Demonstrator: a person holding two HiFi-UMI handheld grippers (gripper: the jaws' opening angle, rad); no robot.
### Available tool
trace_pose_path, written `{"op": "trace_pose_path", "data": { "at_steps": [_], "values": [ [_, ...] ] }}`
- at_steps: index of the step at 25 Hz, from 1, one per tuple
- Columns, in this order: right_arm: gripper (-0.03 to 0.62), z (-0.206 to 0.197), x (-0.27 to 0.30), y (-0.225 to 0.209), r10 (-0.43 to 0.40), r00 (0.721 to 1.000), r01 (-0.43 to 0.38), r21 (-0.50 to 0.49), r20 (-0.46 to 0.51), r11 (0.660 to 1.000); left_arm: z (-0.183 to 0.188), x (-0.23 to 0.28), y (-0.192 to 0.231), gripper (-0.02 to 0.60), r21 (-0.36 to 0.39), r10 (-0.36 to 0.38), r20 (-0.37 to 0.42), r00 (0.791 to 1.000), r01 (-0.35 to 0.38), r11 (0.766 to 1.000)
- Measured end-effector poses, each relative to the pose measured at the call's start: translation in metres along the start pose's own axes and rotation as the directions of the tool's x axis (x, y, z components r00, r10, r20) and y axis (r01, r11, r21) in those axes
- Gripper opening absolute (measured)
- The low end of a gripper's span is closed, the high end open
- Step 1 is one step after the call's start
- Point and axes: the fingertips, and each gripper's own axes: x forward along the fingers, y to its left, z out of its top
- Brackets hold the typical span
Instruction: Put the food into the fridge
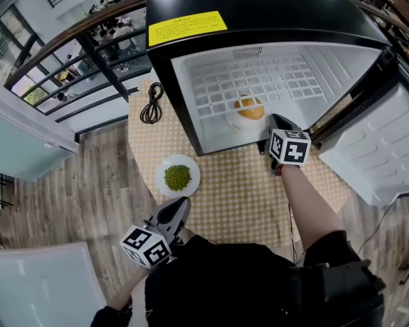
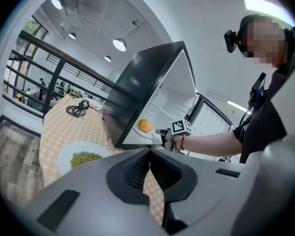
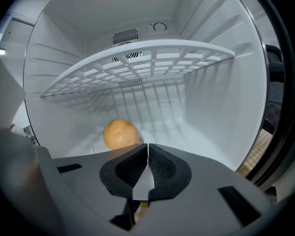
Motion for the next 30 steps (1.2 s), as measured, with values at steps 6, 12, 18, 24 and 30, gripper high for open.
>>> {"op": "trace_pose_path", "data": {
  "at_steps": [6, 12, 18, 24, 30],
  "values": [
    [0.016, -0.008, -0.029, -0.001, -0.006, 1.0, 0.005, 0.106, 0.012, 0.994, 0.028, 0.011, -0.013, 0.011, 0.064, -0.072, 0.025, 0.997, 0.071, 0.995],
    [0.016, -0.028, -0.079, -0.002, -0.045, 0.999, 0.043, 0.233, 0.004, 0.971, 0.043, 0.034, -0.028, 0.011, 0.087, -0.183, 0.023, 0.983, 0.18, 0.98],
    [0.015, -0.061, -0.138, 0.012, -0.09, 0.996, 0.091, 0.272, -0.014, 0.958, 0.045, 0.047, -0.054, 0.011, 0.124, -0.329, -0.013, 0.944, 0.328, 0.936],
    [0.015, -0.084, -0.19, 0.032, -0.129, 0.991, 0.128, 0.292, -0.015, 0.948, 0.033, 0.047, -0.079, 0.011, 0.157, -0.431, -0.058, 0.901, 0.434, 0.887],
    [0.015, -0.079, -0.241, 0.062, -0.113, 0.991, 0.091, 0.24, 0.077, 0.967, 0.015, 0.039, -0.114, 0.011, 0.176, -0.489, -0.082, 0.868, 0.496, 0.85]
  ]
}}
